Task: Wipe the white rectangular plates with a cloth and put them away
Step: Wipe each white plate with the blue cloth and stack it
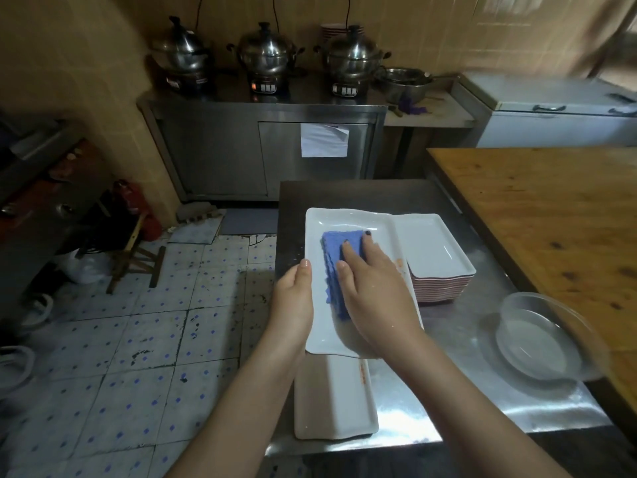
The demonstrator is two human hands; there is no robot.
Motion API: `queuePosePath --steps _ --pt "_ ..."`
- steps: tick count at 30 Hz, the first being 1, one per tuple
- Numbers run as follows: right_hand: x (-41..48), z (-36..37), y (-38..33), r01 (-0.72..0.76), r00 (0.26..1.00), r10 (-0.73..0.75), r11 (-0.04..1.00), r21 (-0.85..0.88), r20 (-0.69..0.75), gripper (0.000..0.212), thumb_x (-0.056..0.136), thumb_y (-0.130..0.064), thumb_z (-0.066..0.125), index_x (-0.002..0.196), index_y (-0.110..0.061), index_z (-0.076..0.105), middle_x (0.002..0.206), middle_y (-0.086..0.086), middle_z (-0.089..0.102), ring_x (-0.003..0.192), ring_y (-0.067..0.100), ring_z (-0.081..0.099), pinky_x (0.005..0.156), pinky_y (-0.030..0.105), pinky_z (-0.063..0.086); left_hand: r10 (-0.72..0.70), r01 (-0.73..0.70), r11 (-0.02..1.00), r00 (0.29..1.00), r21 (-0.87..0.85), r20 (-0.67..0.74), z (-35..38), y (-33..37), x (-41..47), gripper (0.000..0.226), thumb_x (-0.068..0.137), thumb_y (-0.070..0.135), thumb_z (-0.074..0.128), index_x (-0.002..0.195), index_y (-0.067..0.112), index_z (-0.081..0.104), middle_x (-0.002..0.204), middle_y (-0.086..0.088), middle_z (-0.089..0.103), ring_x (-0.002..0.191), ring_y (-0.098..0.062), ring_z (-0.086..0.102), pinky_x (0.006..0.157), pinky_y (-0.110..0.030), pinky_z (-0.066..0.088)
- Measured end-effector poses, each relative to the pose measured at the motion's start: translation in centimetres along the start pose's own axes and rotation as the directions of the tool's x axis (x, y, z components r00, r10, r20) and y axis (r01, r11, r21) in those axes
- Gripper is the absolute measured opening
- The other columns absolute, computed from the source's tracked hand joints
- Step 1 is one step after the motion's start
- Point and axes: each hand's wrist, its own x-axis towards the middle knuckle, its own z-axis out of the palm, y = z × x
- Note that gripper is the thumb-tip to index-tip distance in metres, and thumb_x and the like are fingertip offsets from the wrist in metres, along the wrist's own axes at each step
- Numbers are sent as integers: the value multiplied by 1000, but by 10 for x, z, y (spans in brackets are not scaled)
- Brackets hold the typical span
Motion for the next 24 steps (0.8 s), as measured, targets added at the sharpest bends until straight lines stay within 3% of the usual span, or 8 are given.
queuePosePath --steps 5,8,10,12,15,17,20,24 --pt "-3 -6 1 -70 994 67 997 -26 -84 24 96 -28 46 108 -11 58 107 7 59 98 27 53 75 33 35 -5 5 1000 1000 -5 1 -1 -1 -3 33 100 29 37 81 20 62 80 0 70 80 -22 67 77 -36 53" --pt "0 -9 -1 -133 987 139 989 72 -80 26 90 -26 58 111 -9 58 108 8 63 99 27 55 76 32 36 2 -3 1000 1000 -7 -14 1 -5 -6 31 100 28 37 84 19 62 92 -7 70 91 -28 66 86 -42 52" --pt "4 -11 1 -226 973 231 955 191 -7 30 85 -26 66 109 -9 57 110 8 62 90 22 56 71 30 38 1 -1 1000 1000 -10 -26 2 -9 -8 31 100 26 36 82 19 61 90 -7 69 90 -28 65 86 -43 52" --pt "8 -12 4 -314 950 300 912 266 92 25 80 -28 72 88 -15 53 96 5 61 71 11 52 56 26 38 -9 9 1000 1000 -3 -28 1 -13 -10 32 101 26 36 81 20 60 87 -6 69 88 -28 65 83 -42 52" --pt "10 -11 13 -382 919 308 846 372 245 26 76 -31 78 82 -17 57 86 0 62 77 15 58 58 31 45 -19 19 1000 999 3 -26 -3 -23 -9 29 101 29 35 89 22 61 98 -8 68 94 -28 65 88 -44 52" --pt "6 -9 19 -437 890 279 746 502 360 22 76 -33 78 84 -21 61 87 -6 65 83 13 61 61 32 49 -44 44 999 998 7 -41 -7 -33 -7 27 101 30 35 98 20 60 102 -8 66 95 -26 64 85 -41 52" --pt "-3 1 32 -536 838 223 513 671 499 15 82 -24 73 91 -18 62 93 1 69 90 18 65 76 36 52 -118 118 993 992 -4 -45 -13 -54 -5 27 100 33 37 93 21 60 87 -3 67 78 -21 64 64 -28 51" --pt "-10 18 51 -606 795 232 266 749 561 17 85 -7 68 98 -11 58 95 11 68 88 26 66 80 41 54 -220 221 974 975 54 -23 -23 -88 -3 25 99 36 39 88 25 59 87 -1 67 82 -22 65 70 -33 53"
